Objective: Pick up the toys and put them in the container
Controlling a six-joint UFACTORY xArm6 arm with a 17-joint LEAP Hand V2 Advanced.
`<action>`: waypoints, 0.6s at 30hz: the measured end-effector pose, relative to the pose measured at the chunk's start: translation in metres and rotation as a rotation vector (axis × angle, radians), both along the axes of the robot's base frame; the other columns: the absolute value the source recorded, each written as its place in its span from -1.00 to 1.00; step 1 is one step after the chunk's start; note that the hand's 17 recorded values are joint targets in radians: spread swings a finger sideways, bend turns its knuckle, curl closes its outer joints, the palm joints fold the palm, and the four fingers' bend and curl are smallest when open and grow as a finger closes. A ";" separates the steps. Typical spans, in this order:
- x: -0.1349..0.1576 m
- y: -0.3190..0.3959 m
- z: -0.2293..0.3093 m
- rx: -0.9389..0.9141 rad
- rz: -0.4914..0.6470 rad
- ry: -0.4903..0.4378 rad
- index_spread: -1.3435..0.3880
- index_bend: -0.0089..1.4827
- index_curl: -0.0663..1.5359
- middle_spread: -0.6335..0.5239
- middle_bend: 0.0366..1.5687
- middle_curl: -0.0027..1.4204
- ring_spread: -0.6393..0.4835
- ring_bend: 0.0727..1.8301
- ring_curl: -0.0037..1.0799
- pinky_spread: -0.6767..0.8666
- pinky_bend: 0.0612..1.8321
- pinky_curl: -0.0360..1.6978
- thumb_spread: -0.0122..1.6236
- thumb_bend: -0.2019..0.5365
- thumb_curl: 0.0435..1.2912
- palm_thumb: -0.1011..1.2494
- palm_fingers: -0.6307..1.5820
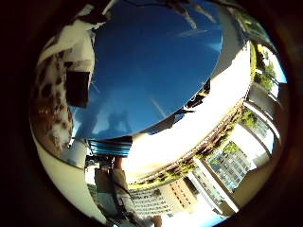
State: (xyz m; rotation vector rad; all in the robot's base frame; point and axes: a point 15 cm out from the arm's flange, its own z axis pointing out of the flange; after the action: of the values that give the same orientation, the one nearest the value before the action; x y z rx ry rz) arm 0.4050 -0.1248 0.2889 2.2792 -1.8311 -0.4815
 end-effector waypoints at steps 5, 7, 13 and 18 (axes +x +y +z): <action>0.011 0.016 0.050 0.076 -0.002 -0.080 -0.30 0.09 0.27 -0.20 0.69 0.42 -0.03 0.68 0.46 0.09 0.68 0.09 0.35 -0.48 0.18 0.61 0.28; 0.014 0.024 0.074 0.097 0.001 -0.111 -0.31 0.09 0.33 -0.20 0.70 0.42 -0.04 0.69 0.46 0.09 0.69 0.10 0.35 -0.48 0.21 0.61 0.27; 0.011 0.082 0.127 0.144 0.095 -0.204 -0.33 0.04 0.48 -0.19 0.73 0.41 -0.04 0.71 0.46 0.08 0.71 0.10 0.35 -0.49 0.26 0.60 0.26; 0.017 0.153 0.147 0.223 0.180 -0.271 -0.34 -0.01 0.60 -0.18 0.75 0.41 -0.04 0.72 0.46 0.07 0.72 0.10 0.35 -0.48 0.30 0.59 0.26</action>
State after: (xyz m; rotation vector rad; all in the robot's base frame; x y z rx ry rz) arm 0.4220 0.0283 0.4358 2.7485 -1.7363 -0.3797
